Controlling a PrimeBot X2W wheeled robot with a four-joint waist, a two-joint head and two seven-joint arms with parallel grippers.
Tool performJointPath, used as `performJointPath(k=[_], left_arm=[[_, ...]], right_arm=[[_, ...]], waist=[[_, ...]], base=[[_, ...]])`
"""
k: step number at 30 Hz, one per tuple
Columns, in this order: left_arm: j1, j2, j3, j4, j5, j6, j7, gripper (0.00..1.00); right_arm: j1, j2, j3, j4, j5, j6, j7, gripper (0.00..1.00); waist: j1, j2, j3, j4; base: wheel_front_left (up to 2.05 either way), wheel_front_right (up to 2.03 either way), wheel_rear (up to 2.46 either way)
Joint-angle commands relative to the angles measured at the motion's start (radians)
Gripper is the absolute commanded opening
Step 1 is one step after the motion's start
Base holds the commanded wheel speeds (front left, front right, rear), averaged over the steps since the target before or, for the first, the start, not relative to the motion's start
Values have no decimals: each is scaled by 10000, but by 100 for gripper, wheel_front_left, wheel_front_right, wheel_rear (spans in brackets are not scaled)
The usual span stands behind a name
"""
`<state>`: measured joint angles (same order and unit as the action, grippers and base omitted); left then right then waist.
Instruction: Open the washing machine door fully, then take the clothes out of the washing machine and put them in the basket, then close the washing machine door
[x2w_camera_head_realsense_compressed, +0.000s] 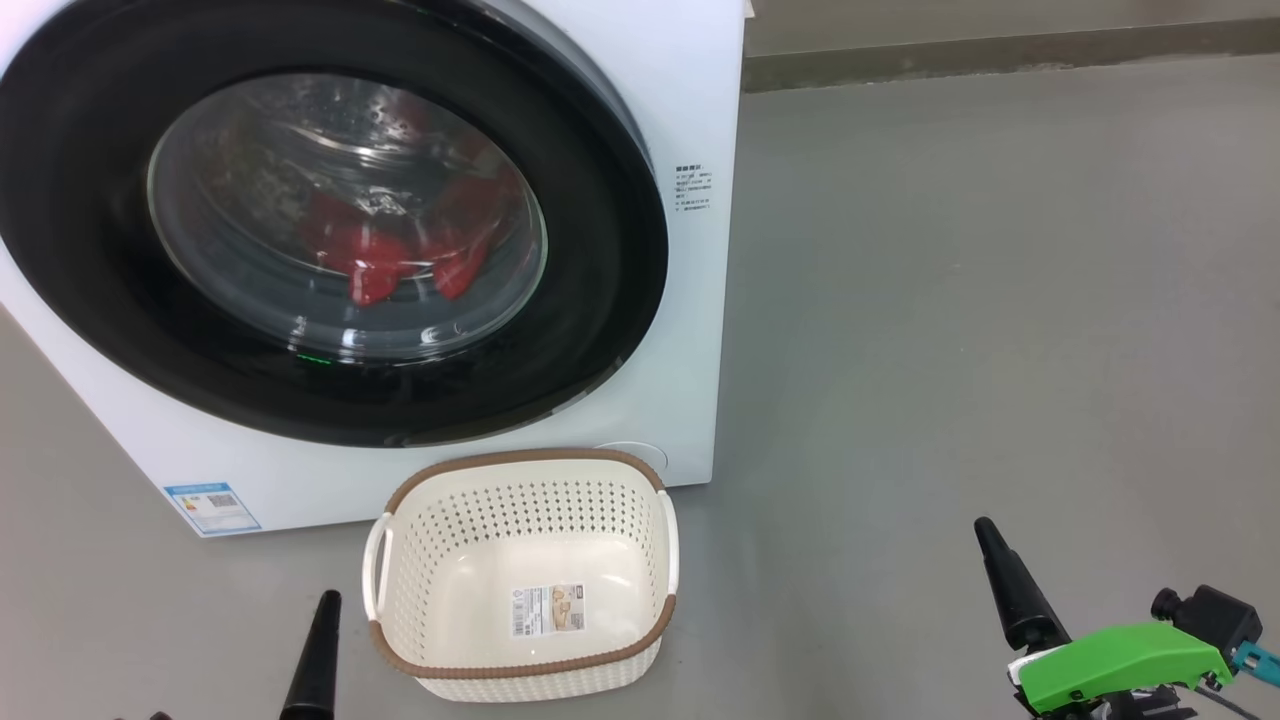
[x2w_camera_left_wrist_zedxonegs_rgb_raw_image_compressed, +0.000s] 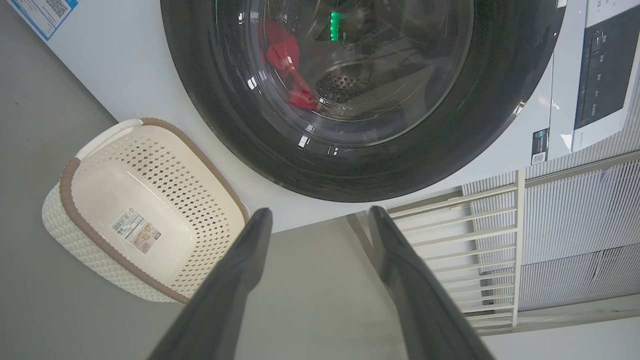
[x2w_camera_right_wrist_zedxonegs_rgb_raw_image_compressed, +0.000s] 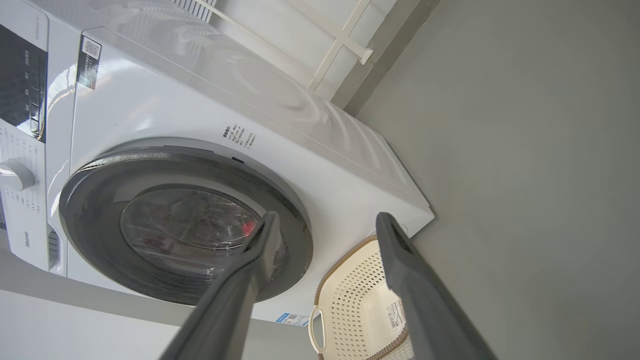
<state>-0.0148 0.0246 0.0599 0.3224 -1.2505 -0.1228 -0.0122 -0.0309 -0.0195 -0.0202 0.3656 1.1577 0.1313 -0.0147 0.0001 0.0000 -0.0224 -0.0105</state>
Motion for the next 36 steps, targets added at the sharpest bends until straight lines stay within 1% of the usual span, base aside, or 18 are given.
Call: performJointPath(k=[1, 7, 8, 10, 20, 36], left_arm=[[-276, 180, 163, -333, 345, -34, -149, 100], [-285, 181, 257, -536, 1374, -37, -326, 100], [-285, 181, 257, -536, 1374, -37, -326, 100], [-282, 181, 262, -628, 1721, -38, -385, 100], [-233, 204, 252, -963, 3444, -44, -680, 100], [-215, 221, 340, -1234, 5403, -53, -1150, 100]], right_arm=[[-518, -118, 127, -333, -455, -1, -133, 100], [-559, -133, 270, -614, -1448, -1, -309, 100], [-559, -133, 270, -614, -1448, -1, -309, 100], [-566, -137, 341, -682, -1736, -1, -368, 100], [-673, -161, 813, -757, -3248, -2, -662, 100], [-788, -199, 1284, -789, -4989, -3, -1130, 100]], waist=[[-1, 0, -4, -2], [-1, 0, -9, -10], [-1, 0, -9, -10], [-1, 0, -14, -11], [-1, 0, -64, -24], [-1, 0, -166, -49]], base=[[0, 0, 0], [0, 0, 0], [0, 0, 0], [0, 0, 0], [0, 0, 0], [0, 0, 0]])
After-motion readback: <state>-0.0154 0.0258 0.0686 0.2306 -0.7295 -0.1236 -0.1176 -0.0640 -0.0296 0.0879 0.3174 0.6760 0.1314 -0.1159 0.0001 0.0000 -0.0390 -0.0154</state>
